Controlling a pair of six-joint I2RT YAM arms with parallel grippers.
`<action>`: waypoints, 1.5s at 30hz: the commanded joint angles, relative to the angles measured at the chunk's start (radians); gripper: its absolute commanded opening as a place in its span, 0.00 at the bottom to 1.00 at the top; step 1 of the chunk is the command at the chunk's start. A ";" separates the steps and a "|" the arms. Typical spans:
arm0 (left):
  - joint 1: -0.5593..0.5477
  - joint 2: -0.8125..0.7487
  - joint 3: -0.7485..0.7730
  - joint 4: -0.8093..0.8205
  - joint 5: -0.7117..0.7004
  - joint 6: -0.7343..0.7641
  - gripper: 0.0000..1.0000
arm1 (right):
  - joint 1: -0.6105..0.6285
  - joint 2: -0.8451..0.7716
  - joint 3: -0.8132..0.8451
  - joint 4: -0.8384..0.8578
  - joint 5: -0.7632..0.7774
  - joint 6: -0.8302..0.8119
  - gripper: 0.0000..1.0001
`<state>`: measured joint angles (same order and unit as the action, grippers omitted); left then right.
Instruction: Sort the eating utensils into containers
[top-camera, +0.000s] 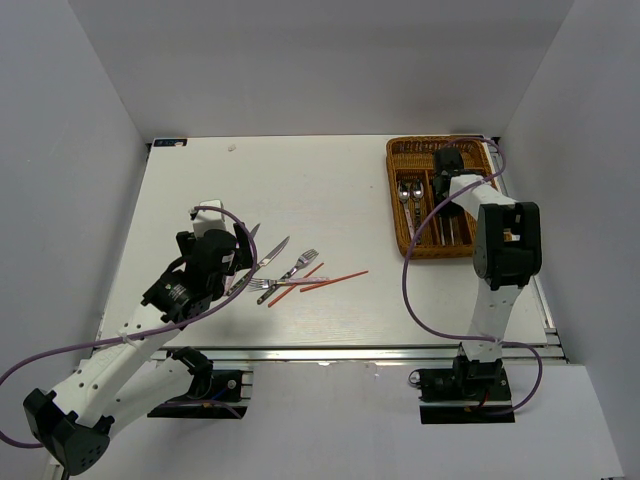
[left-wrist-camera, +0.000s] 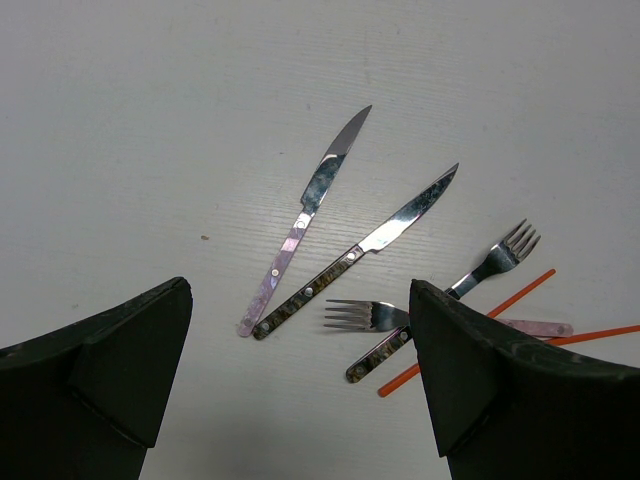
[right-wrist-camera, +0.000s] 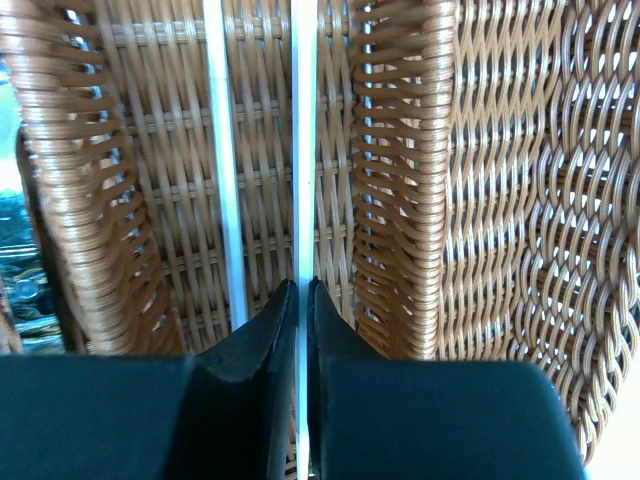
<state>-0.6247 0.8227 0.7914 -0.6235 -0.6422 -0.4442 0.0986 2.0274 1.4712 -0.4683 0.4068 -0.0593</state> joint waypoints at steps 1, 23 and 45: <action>0.003 -0.017 -0.004 0.007 0.006 0.009 0.98 | 0.003 -0.064 -0.003 0.063 -0.008 0.013 0.00; 0.003 -0.011 -0.003 0.002 -0.020 -0.001 0.98 | 0.341 -0.498 -0.147 0.126 0.316 0.192 0.89; 0.003 0.024 0.000 -0.012 -0.060 -0.018 0.98 | 0.773 -0.492 -0.401 0.122 -0.456 -0.178 0.76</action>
<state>-0.6247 0.8379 0.7914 -0.6281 -0.6849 -0.4538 0.8482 1.5181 1.0382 -0.2615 -0.0631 -0.0727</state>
